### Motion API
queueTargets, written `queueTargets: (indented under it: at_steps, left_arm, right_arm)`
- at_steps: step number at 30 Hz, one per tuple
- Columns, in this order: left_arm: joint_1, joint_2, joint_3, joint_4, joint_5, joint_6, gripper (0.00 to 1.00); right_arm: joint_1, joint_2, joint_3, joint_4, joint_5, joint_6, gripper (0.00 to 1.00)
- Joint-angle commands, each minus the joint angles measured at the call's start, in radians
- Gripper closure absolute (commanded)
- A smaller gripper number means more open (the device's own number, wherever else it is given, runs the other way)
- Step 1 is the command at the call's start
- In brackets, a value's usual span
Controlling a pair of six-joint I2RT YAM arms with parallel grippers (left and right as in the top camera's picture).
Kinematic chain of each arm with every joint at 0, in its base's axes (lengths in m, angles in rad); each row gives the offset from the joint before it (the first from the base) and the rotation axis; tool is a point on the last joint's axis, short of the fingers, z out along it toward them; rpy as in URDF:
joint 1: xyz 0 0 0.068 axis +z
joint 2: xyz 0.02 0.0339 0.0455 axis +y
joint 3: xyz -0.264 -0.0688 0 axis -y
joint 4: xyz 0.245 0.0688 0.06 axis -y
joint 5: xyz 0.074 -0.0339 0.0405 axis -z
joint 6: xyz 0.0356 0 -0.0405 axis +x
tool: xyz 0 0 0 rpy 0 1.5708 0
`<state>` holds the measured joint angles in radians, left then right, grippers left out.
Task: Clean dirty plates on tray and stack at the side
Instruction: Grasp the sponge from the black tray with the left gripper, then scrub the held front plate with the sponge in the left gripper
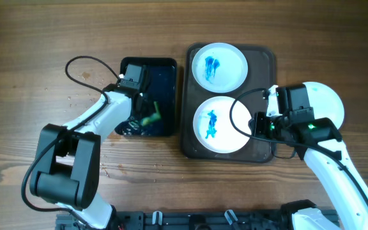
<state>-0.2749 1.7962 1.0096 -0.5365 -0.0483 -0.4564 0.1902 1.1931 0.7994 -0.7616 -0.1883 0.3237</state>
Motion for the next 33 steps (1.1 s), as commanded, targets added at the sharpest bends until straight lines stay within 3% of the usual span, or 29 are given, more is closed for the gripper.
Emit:
queueTargets:
  at_steps: [1,3,5,10,13,14,15,18,27,33]
  left_arm:
    - [-0.008,0.071,-0.046,-0.021,0.014,0.005,0.96]
    - [-0.008,0.03,-0.034,-0.06,0.013,0.005,0.96]
    - [-0.008,-0.047,0.005,-0.135,0.013,0.009,0.96]
    - [-0.037,-0.208,0.134,-0.291,0.021,0.054,0.96]
    - [-0.071,-0.282,0.18,-0.325,0.026,0.057,0.96]
    - [-0.085,-0.299,0.182,-0.317,0.04,0.057,0.96]
    - [-0.105,-0.314,0.182,-0.3,0.082,0.056,0.96]
    - [-0.149,-0.304,0.182,-0.254,0.204,0.055,0.96]
    - [-0.275,-0.12,0.182,-0.05,0.401,-0.001,0.96]
    - [-0.401,0.076,0.182,0.154,0.396,-0.009,0.96]
  right_arm:
    - [0.0,0.035,-0.007,-0.014,0.055,0.102,0.66]
    - [0.0,0.071,-0.007,0.009,0.048,0.089,0.61]
    - [0.0,0.124,-0.007,0.035,-0.054,-0.043,0.58]
    - [0.0,0.263,-0.007,0.077,0.141,0.105,0.59]
    - [0.0,0.336,-0.007,0.16,0.098,0.078,0.59]
    - [0.0,0.368,-0.007,0.196,0.051,0.033,0.59]
    - [0.0,0.398,-0.007,0.221,0.028,0.019,0.66]
    - [0.0,0.47,-0.007,0.264,0.007,0.02,0.95]
    - [0.0,0.495,-0.007,0.252,0.008,0.019,0.96]
    - [0.0,0.495,-0.007,0.24,0.008,0.018,0.96]
